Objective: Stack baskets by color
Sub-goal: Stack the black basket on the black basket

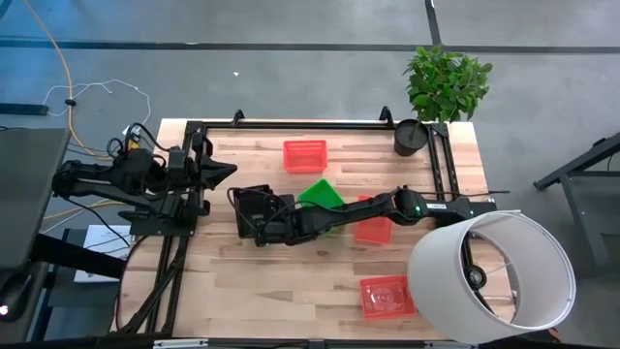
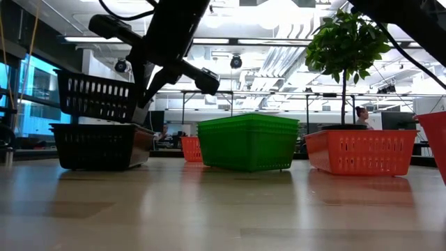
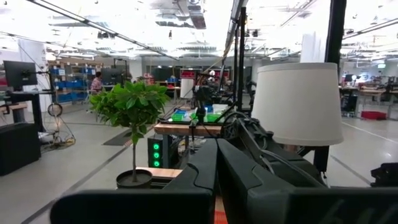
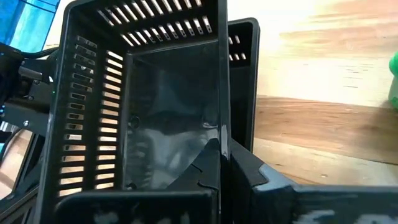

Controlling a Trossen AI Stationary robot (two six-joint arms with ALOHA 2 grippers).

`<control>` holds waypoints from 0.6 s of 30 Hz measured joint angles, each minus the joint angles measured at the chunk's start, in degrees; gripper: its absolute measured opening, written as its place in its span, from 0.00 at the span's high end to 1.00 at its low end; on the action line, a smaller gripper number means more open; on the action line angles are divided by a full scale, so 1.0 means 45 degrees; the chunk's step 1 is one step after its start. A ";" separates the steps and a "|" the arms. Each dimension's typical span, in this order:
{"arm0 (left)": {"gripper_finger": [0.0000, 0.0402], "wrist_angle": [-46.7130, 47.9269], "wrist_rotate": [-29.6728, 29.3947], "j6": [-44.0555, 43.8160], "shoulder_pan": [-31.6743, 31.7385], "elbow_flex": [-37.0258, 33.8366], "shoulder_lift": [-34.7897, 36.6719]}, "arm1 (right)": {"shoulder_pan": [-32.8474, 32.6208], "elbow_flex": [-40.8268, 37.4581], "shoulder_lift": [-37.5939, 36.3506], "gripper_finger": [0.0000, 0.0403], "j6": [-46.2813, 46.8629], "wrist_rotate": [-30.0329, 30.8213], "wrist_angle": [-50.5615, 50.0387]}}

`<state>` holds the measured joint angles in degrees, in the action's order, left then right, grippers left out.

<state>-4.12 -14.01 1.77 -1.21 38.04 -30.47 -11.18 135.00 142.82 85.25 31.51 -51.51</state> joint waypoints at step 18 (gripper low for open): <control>1.00 0.0000 0.0775 -0.0335 -0.0005 0.0000 0.0001 | 0.0175 -0.0005 -0.0266 1.00 0.0325 -0.0646 -0.0310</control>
<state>-4.12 -10.52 0.26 -1.23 38.04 -30.47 -10.39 134.98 141.63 86.72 28.60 -52.90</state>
